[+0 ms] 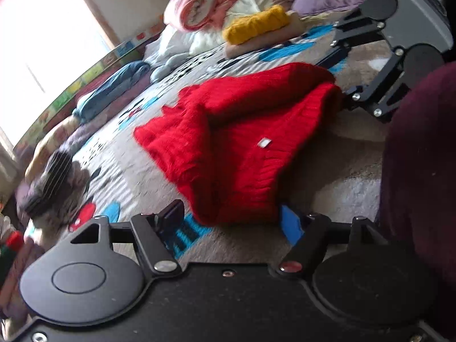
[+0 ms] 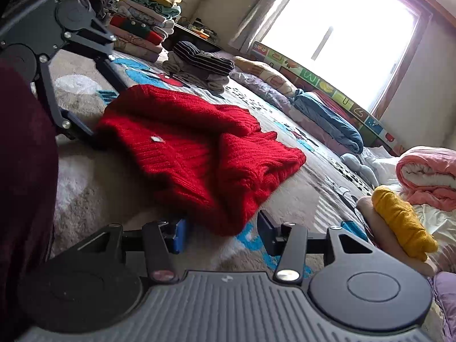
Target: Fold clothes
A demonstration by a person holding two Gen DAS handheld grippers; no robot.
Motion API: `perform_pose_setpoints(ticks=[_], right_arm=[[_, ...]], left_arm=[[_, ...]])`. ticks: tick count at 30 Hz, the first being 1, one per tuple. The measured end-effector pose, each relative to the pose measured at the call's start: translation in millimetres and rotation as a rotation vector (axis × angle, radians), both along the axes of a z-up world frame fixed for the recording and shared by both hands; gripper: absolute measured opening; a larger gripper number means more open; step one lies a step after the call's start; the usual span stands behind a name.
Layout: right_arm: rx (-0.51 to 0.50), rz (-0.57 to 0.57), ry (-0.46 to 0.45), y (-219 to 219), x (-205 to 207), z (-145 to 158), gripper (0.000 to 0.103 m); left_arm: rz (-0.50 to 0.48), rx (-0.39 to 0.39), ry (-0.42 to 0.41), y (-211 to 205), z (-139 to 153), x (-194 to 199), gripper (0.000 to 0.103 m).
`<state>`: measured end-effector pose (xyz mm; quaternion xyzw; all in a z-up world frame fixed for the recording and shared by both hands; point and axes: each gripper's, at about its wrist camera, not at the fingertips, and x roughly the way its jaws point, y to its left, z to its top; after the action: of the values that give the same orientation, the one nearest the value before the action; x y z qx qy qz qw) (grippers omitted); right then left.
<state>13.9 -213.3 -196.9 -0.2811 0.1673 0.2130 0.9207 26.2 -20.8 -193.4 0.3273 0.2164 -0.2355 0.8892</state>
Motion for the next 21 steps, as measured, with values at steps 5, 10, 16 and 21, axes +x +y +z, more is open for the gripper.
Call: perform_pose_setpoints(ticks=[5, 10, 16, 21], right_arm=[[0.039, -0.010, 0.000, -3.1, 4.7, 3.6, 0.049], [0.070, -0.036, 0.019, -9.2, 8.9, 4.7, 0.049], [0.042, -0.053, 0.025, -14.9, 8.9, 1.8, 0.049], [0.021, -0.044, 0.024, -14.1, 6.8, -0.9, 0.050]], left_arm=[[-0.037, 0.054, -0.020, -10.7, -2.3, -0.9, 0.073], [-0.046, 0.042, 0.032, 2.9, 9.0, -8.1, 0.073], [0.024, 0.067, 0.024, 0.7, 1.4, -6.6, 0.072], [-0.005, 0.093, -0.025, -8.2, -5.7, 2.2, 0.069]])
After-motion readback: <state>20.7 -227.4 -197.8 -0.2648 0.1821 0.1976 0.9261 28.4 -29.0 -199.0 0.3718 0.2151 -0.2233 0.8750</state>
